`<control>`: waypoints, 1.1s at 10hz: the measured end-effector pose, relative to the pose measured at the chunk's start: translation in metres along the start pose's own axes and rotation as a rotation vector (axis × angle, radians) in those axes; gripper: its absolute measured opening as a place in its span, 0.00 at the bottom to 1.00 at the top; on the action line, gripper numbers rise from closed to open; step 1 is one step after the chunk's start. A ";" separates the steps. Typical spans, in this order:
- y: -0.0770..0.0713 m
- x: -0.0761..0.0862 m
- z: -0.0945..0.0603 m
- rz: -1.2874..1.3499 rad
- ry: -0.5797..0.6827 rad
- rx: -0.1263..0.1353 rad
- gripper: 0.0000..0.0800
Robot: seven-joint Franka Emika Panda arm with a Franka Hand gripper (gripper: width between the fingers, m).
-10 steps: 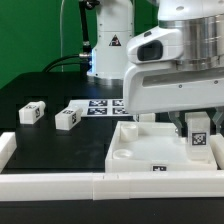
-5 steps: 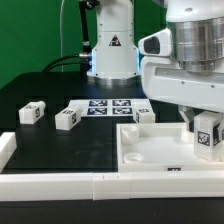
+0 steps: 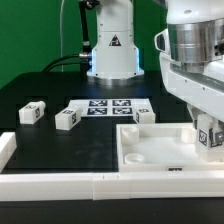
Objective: Assemble one leg
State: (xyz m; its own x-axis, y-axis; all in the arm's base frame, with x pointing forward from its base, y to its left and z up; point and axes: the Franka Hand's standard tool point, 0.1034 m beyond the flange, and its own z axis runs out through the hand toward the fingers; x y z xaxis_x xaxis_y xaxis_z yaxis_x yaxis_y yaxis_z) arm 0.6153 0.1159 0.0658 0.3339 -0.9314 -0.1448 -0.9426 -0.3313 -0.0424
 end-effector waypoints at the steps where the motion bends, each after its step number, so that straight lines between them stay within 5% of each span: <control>1: 0.000 0.000 0.000 -0.037 0.000 0.000 0.44; 2: 0.000 0.000 0.000 -0.058 0.000 0.000 0.67; 3: 0.000 -0.001 0.001 -0.156 0.000 0.001 0.77; 11: 0.001 -0.003 0.002 -1.048 0.012 -0.017 0.81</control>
Offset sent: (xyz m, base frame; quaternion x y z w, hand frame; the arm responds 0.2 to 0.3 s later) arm -0.0058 0.0017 -0.0036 0.0099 -0.0186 -0.3062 0.9517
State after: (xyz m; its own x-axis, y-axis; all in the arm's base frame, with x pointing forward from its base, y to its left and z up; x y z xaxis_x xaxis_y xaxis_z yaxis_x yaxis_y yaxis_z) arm 0.6130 0.1190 0.0642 0.9834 -0.1781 -0.0335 -0.1810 -0.9753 -0.1266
